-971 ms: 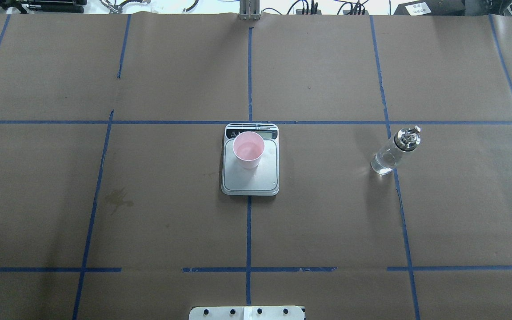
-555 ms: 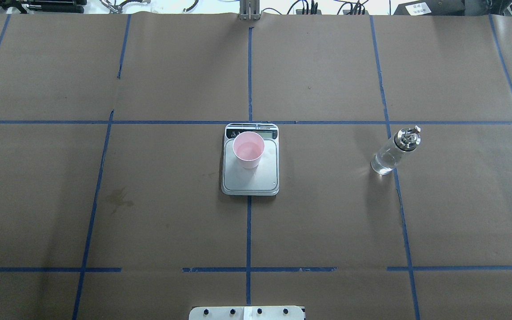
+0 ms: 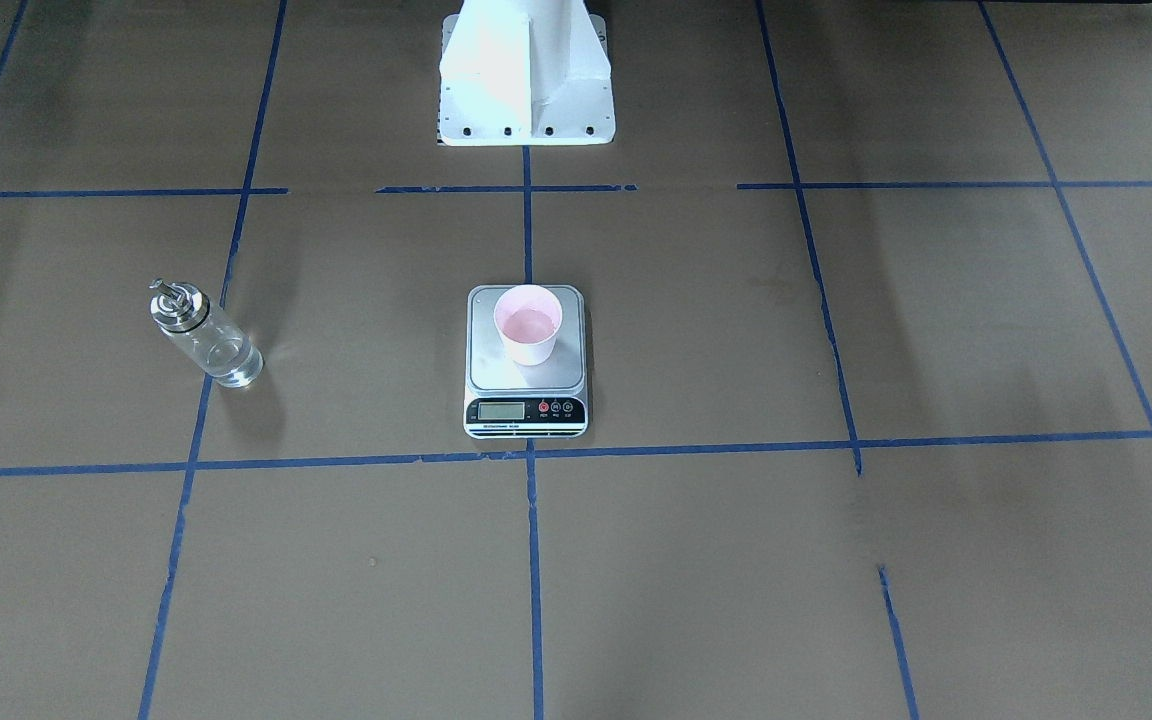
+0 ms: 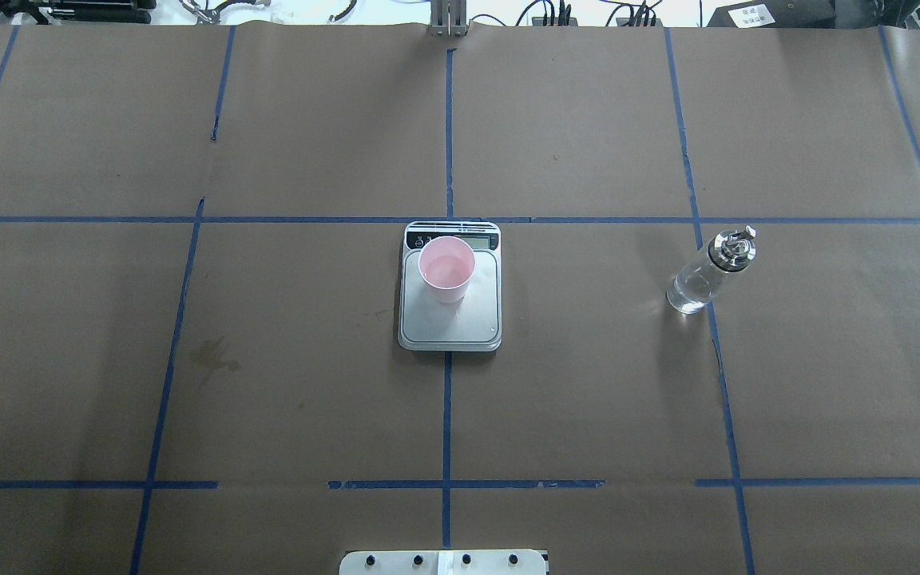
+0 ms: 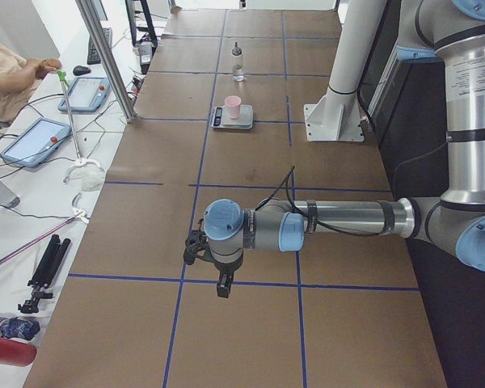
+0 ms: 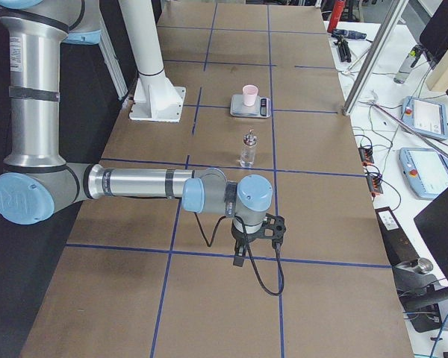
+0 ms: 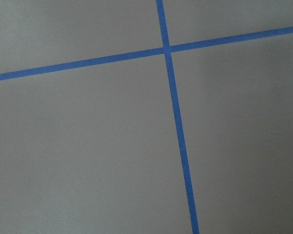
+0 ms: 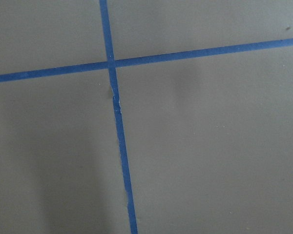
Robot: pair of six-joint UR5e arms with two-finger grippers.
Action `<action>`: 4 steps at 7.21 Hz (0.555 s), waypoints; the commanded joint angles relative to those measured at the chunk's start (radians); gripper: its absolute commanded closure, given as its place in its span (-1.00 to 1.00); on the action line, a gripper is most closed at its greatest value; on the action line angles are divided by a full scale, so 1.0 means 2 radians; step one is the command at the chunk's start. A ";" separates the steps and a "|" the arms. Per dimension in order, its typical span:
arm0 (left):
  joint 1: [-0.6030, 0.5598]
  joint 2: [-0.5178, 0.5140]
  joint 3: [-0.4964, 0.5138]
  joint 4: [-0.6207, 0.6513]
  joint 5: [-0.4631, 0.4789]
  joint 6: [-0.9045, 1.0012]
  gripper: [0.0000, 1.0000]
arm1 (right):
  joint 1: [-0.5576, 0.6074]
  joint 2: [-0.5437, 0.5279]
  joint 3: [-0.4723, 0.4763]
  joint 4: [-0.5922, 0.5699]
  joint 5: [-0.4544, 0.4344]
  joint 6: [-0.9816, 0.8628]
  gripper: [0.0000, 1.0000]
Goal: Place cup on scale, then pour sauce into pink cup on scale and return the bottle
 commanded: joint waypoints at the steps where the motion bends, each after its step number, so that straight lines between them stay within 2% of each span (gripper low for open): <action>1: 0.000 0.000 0.000 0.000 0.000 0.000 -1.00 | -0.011 0.000 0.013 -0.001 -0.003 -0.021 -1.00; 2: 0.000 0.000 0.001 0.000 0.000 0.000 -1.00 | -0.011 0.000 0.014 -0.001 -0.003 -0.063 -1.00; 4: 0.000 0.000 0.000 0.000 0.000 0.000 -1.00 | -0.012 0.000 0.014 0.001 0.002 -0.074 -1.00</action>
